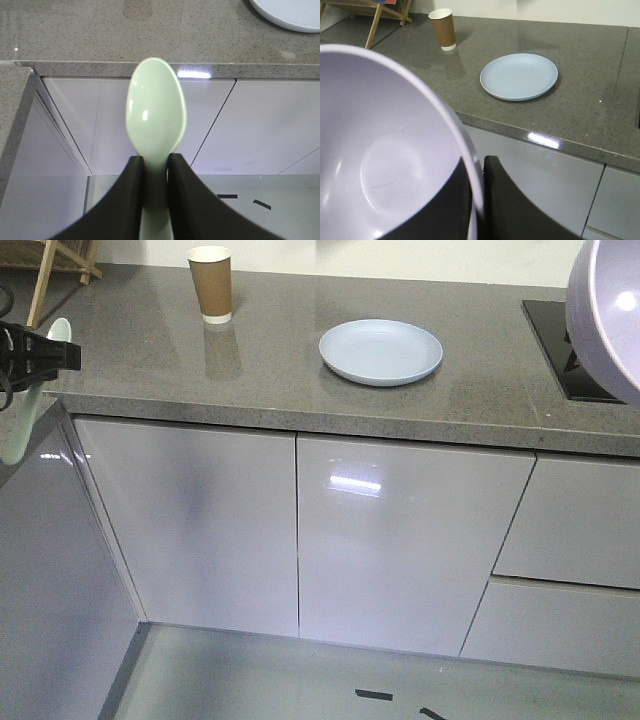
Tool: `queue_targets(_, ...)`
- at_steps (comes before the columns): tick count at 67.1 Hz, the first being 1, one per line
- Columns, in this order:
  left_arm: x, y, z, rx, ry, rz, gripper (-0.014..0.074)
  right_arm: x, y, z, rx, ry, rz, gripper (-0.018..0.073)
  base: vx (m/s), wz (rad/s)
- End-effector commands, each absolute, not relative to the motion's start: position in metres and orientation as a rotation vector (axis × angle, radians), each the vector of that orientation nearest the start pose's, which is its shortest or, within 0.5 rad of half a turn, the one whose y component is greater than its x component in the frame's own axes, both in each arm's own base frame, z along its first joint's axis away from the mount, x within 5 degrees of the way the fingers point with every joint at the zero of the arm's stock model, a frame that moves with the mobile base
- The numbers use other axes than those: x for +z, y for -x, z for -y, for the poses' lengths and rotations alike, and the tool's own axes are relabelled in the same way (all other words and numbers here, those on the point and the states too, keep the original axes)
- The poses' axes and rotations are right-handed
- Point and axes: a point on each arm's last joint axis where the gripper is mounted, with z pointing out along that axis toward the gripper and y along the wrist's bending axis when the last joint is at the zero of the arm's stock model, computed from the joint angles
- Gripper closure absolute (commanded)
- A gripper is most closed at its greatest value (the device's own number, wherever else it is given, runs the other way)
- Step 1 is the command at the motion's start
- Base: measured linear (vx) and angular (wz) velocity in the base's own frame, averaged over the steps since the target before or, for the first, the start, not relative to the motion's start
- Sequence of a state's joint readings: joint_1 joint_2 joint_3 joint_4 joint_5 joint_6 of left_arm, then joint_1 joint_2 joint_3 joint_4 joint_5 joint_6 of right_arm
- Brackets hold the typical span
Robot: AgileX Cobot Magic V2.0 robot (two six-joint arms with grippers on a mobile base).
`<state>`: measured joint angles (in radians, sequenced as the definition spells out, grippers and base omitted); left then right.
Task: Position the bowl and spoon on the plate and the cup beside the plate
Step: 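Drive the base toward the light blue plate and paper cup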
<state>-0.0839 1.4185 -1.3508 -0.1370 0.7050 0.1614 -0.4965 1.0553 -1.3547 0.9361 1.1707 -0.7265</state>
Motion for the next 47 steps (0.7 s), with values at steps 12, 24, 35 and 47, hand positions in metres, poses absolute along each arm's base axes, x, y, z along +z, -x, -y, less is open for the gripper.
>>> queue_targets(12,0.4011,-0.3084,0.0347,-0.129,-0.178,-2.127,0.0602,0.4871,-0.1765,0.0175,0.408,0.212,-1.847,0.0564,0.01,-0.04)
queue_targets(24,0.4011,-0.3084,0.0347,-0.129,-0.178,-2.127,0.0602,0.4871,-0.1765,0.0175,0.408,0.212,-1.847,0.0564,0.01,-0.04)
queue_targets(35,0.4011,-0.3084,0.0347,-0.129,-0.178,-2.127,0.0602,0.4871,-0.1765,0.0175,0.408,0.212,-1.847,0.0564,0.02,-0.08)
queue_targets(47,0.4011,-0.3084,0.0347,-0.129,-0.178,-2.127,0.0602,0.4871,-0.1765,0.0175,0.408,0.212,-1.847,0.0564,0.03,-0.1)
